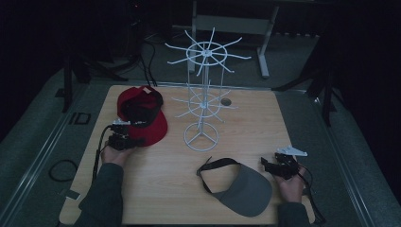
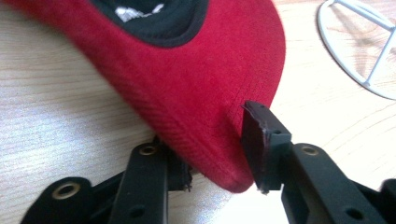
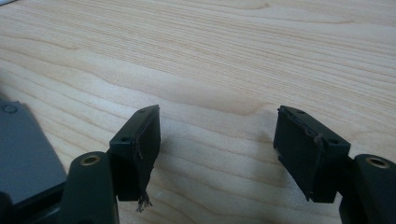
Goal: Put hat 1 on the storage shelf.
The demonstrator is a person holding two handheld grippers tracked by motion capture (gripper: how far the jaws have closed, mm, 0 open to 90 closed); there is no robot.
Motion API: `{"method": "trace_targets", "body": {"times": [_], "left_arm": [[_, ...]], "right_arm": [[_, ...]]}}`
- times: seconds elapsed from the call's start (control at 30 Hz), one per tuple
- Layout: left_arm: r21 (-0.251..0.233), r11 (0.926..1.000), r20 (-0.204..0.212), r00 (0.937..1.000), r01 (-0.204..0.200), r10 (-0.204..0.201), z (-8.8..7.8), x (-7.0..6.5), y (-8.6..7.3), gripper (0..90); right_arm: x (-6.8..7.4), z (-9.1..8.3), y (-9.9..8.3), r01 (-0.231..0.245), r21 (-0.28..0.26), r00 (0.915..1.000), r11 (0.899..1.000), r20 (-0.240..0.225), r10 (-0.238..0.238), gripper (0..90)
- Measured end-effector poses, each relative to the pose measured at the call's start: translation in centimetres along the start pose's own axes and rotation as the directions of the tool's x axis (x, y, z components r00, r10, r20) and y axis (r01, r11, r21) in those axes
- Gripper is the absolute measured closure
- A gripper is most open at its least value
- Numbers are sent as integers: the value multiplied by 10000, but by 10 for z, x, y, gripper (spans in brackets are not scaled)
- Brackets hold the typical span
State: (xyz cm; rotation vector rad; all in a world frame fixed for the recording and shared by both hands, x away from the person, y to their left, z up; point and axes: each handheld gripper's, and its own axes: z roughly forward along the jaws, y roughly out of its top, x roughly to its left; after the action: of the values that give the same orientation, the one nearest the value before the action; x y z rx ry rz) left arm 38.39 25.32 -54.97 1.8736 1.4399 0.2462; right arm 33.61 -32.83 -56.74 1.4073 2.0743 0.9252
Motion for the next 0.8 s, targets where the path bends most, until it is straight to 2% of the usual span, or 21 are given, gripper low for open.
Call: {"method": "trace_targets", "body": {"times": [0.13,0.43,0.57,0.8], "left_arm": [[-318,9995,243,9997,92,-84,-1,0,-2,721],[-857,9963,421,9991,48,-12,-4,-4,-4,834],[-1001,9947,315,9991,-239,272,-6,-8,-4,855],[-1208,9918,125,9990,-413,432,-12,-11,-3,859]], "right_arm": [[0,0,0,0,-2,10000,10000,-3,0,317],[0,0,0,1,0,10000,10000,-11,-1,314],[0,0,0,7,2,10000,10000,-15,-7,313],[0,0,0,5,4,10000,10000,-20,-5,312]]}}
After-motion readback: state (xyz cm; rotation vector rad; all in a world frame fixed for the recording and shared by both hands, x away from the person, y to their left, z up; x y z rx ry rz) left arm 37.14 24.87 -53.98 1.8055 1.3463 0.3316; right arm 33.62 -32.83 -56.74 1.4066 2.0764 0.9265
